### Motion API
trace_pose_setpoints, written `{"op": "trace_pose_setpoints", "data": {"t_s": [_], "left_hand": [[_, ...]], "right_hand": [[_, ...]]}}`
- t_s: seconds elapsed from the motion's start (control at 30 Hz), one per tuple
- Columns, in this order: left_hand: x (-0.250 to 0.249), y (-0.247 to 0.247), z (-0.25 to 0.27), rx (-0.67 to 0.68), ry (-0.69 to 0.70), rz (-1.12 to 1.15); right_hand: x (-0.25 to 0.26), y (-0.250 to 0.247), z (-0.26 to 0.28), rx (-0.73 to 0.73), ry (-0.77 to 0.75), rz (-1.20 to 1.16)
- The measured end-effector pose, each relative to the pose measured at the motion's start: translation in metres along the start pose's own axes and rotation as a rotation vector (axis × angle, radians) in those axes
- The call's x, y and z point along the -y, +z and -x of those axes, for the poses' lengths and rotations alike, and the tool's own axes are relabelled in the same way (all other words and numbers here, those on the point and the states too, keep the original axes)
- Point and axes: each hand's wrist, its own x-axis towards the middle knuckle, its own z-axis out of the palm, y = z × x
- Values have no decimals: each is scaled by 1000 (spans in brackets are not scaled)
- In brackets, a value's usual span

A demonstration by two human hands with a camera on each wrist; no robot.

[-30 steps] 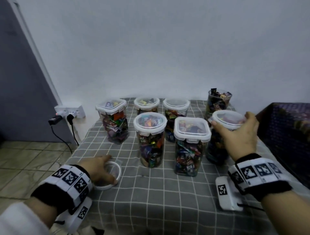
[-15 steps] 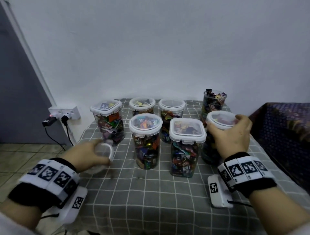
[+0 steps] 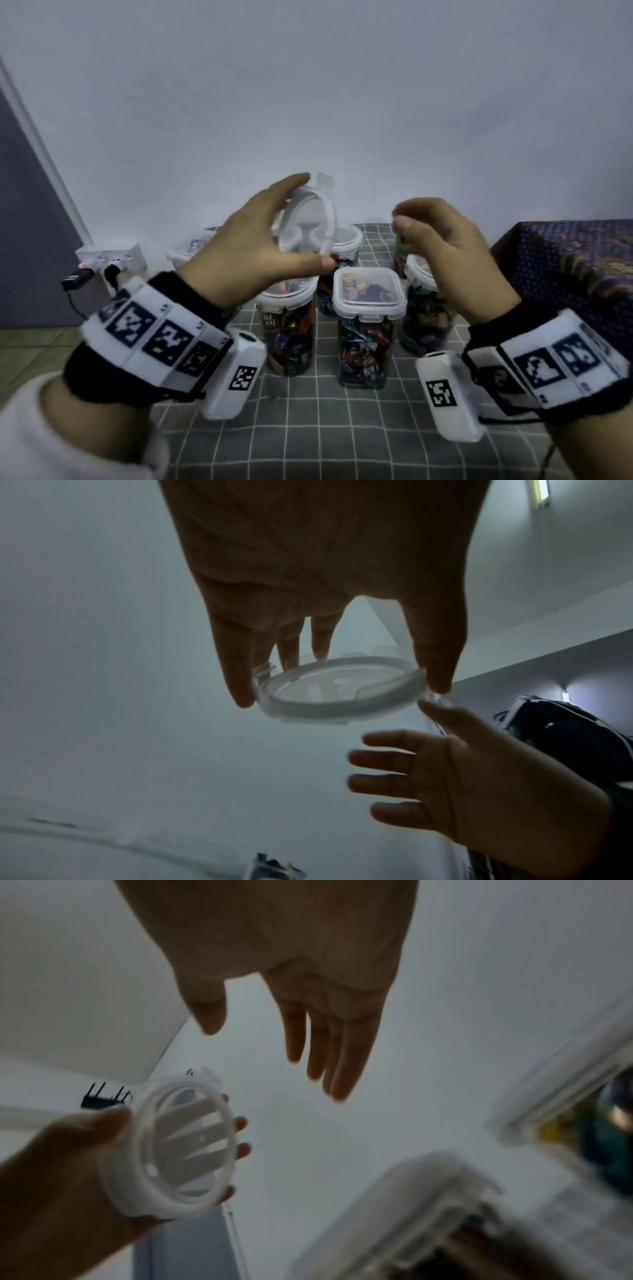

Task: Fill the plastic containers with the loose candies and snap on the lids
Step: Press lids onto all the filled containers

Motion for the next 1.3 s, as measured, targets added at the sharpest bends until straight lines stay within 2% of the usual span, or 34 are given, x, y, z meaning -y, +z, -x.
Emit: {"op": "trace_pose_setpoints", "data": {"t_s": [0.07,0.17,0.27,0.37,0.43,0.5,0.6,0.7,0.8,1.0,1.3], "left_hand": [[-8,14,-11,39,57,10],[-16,32,-24,76,114,82],[-19,44,-34,102,130,117],[-20,53,-40,129,138,111],[-19,58,-45,138,120,65],[-18,62,-47,178,80,-18],[-14,69,-46,359,49,-278],[-9,77,-47,528,33,-466],[-6,81,-51,565,25,-553],[-1,82,-59,601,22,-644],[3,81,-70,697,20,-614]], "right_hand": [[4,3,-9,207,165,-152],[4,4,-18,376,320,-317],[0,-1,-25,427,380,-467],[-4,-9,-31,404,373,-536],[-2,-18,-38,342,348,-447],[-1,-31,-48,265,296,-248],[-9,-56,-79,169,253,121],[-24,-72,-114,225,265,549],[-44,-73,-144,339,311,895],[-87,-61,-187,436,366,1114],[-124,-47,-228,580,445,1148]]}}
